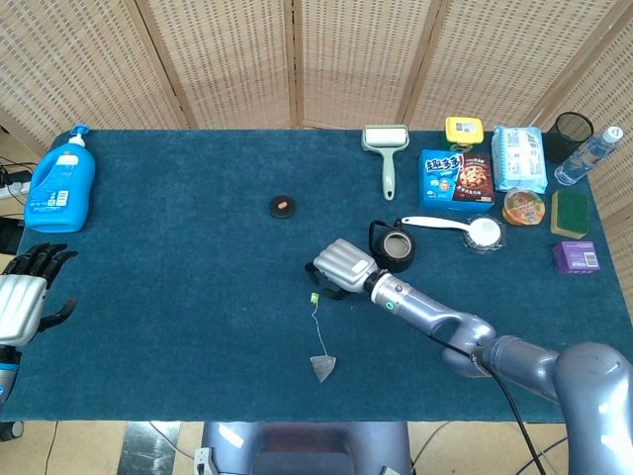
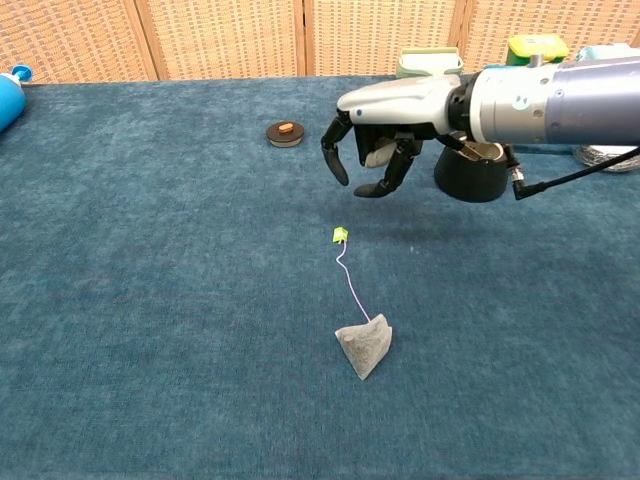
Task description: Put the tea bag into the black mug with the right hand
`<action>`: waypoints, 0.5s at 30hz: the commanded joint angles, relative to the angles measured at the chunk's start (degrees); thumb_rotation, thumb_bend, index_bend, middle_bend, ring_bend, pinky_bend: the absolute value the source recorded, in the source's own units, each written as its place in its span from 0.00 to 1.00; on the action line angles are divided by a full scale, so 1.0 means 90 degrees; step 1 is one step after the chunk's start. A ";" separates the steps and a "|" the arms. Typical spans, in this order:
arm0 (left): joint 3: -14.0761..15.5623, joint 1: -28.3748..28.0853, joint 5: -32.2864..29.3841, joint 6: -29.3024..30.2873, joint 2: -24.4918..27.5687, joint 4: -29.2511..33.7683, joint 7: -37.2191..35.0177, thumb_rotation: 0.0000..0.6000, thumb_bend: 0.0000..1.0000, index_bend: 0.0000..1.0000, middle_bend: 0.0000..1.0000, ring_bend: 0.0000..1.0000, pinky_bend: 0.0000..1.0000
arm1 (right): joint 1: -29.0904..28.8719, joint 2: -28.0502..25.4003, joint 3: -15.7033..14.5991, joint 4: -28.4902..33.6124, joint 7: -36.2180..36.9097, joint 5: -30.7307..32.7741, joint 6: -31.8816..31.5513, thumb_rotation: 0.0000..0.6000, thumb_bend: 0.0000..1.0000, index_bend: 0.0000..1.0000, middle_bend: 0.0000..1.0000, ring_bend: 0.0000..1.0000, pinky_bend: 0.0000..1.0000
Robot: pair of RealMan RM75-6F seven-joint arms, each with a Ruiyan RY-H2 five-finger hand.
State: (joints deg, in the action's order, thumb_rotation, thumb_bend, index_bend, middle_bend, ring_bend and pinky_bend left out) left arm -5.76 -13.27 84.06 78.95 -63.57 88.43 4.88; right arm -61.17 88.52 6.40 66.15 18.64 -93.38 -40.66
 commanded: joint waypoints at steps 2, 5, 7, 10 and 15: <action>0.0020 0.0001 0.0009 0.0006 -0.0002 -0.0004 -0.0013 1.00 0.32 0.21 0.18 0.13 0.24 | -0.0069 0.0090 -0.0023 -0.0041 -0.0081 0.0080 0.0064 1.00 0.41 0.51 1.00 1.00 1.00; 0.0034 0.0015 0.0011 0.0029 0.0007 -0.0004 -0.0026 1.00 0.32 0.21 0.18 0.13 0.24 | -0.0120 0.0161 -0.0054 -0.0084 -0.0171 0.0129 0.0126 1.00 0.39 0.51 1.00 1.00 1.00; 0.0042 0.0027 0.0005 0.0043 0.0011 -0.0009 -0.0035 1.00 0.32 0.21 0.18 0.13 0.24 | -0.0153 0.0219 -0.0075 -0.0122 -0.0240 0.0166 0.0177 1.00 0.37 0.50 1.00 1.00 1.00; 0.0072 0.0055 0.0007 0.0066 0.0015 -0.0014 -0.0068 1.00 0.32 0.21 0.18 0.13 0.24 | -0.0213 0.0344 -0.0110 -0.0230 -0.0369 0.0228 0.0277 1.00 0.35 0.50 1.00 1.00 1.00; 0.0104 0.0091 0.0007 0.0099 0.0032 -0.0036 -0.0107 1.00 0.32 0.21 0.18 0.13 0.24 | -0.0245 0.0512 -0.0164 -0.0405 -0.0475 0.0328 0.0339 1.00 0.34 0.50 1.00 1.00 1.00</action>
State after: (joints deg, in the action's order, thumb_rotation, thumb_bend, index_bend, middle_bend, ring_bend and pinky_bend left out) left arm -4.83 -12.46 84.13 79.83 -63.29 88.12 3.93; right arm -63.30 92.89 5.06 62.76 14.50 -90.61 -37.73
